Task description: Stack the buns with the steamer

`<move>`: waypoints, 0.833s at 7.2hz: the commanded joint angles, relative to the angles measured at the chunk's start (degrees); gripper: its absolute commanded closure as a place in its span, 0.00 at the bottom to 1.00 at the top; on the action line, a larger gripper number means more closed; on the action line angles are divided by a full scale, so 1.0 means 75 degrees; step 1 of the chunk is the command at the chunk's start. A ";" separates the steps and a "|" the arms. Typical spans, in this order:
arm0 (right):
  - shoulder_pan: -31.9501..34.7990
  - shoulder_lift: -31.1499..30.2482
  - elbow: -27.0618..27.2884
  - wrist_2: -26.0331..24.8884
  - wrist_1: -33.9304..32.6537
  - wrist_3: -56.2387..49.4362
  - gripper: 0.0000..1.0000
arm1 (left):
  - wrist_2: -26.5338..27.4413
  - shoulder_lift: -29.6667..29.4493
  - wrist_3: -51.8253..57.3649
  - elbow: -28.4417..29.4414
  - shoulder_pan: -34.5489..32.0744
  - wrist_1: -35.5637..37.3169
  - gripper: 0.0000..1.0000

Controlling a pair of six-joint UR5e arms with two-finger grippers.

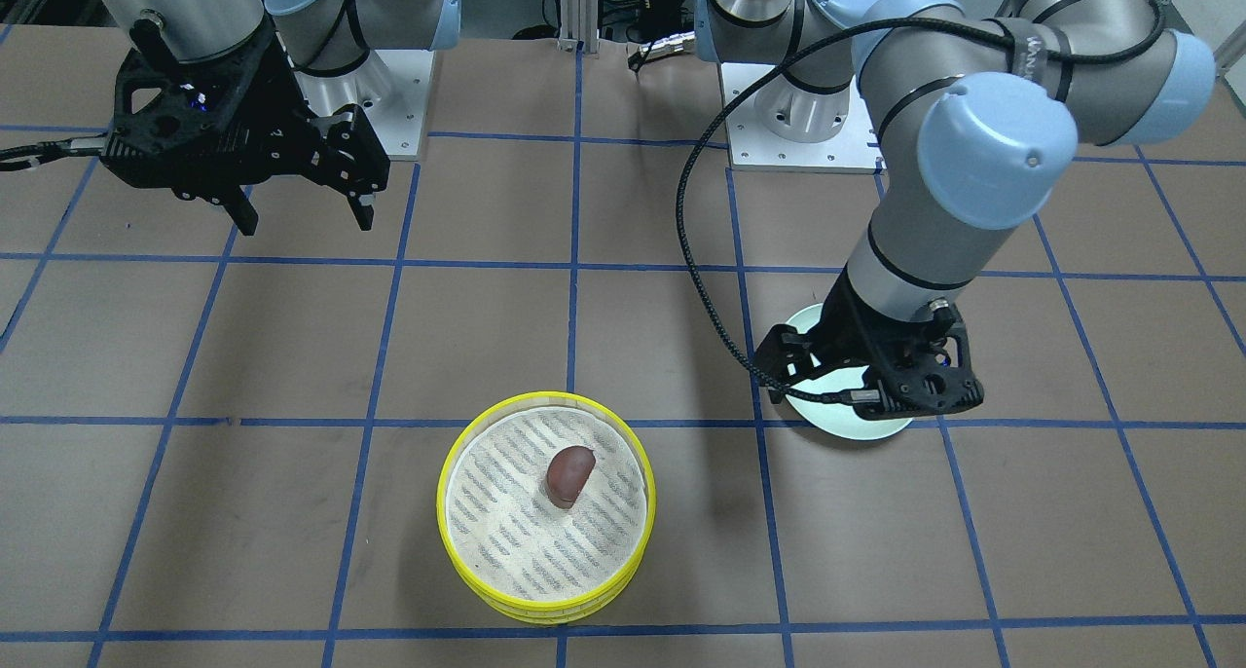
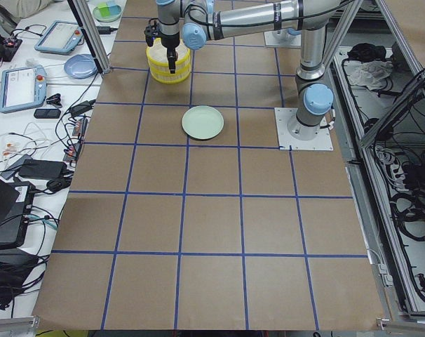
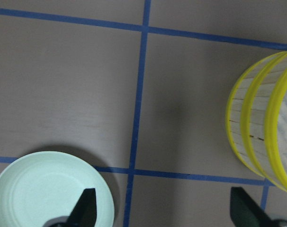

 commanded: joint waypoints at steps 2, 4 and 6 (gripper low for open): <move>-0.0036 -0.0001 0.0073 -0.0537 0.0028 -0.0037 0.00 | 0.0664 0.1263 0.0289 0.0010 0.0282 -0.1021 0.00; -0.0036 -0.0001 0.0085 -0.0491 0.0040 -0.0025 0.00 | 0.0126 0.1676 0.0289 -0.0037 0.0247 -0.1189 0.00; -0.0036 0.0046 0.0085 -0.0479 0.0052 -0.0037 0.00 | -0.0155 0.1911 0.0289 -0.0072 0.0235 -0.1364 0.00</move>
